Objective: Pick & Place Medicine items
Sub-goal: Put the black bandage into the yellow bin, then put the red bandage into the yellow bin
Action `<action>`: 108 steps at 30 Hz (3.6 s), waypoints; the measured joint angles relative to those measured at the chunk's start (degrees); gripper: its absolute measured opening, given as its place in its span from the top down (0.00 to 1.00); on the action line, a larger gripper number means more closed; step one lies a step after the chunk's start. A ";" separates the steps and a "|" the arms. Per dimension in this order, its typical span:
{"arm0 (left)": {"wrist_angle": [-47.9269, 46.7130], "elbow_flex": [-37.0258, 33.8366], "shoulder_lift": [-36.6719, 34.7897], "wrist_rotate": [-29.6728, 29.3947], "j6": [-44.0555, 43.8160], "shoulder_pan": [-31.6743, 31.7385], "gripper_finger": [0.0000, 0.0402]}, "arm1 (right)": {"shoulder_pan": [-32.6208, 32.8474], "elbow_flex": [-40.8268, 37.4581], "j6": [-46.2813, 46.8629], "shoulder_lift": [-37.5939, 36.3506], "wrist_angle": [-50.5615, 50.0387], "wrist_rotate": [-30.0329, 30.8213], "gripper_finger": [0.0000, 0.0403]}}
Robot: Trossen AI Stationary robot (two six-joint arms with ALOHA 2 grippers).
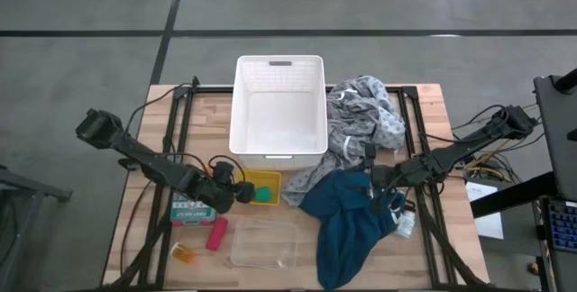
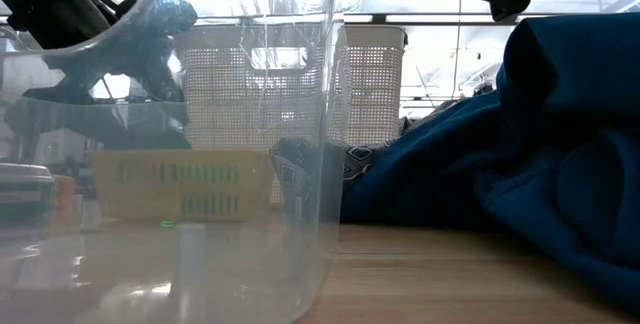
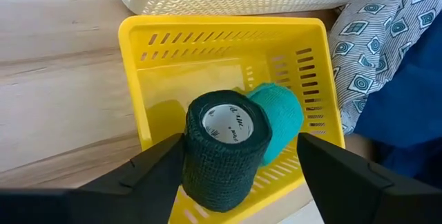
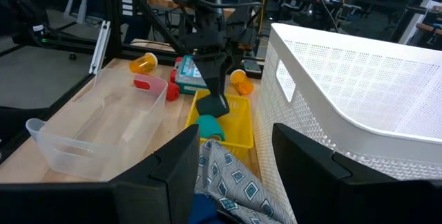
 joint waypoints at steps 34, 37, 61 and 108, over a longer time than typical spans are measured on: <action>-16.23 6.18 -8.23 1.81 -0.02 -0.98 0.29 | 0.00 0.00 0.00 0.01 0.00 -0.02 0.56; -21.75 10.75 -6.71 2.50 -0.57 -2.35 0.29 | -0.01 0.00 0.00 0.01 -0.01 -0.01 0.56; -34.08 29.92 15.75 32.52 -17.96 -13.77 0.29 | -0.01 0.00 0.00 0.00 0.00 -0.02 0.55; -25.71 20.83 19.13 32.74 -22.92 -15.80 0.38 | 0.01 0.00 0.00 0.00 0.00 -0.02 0.56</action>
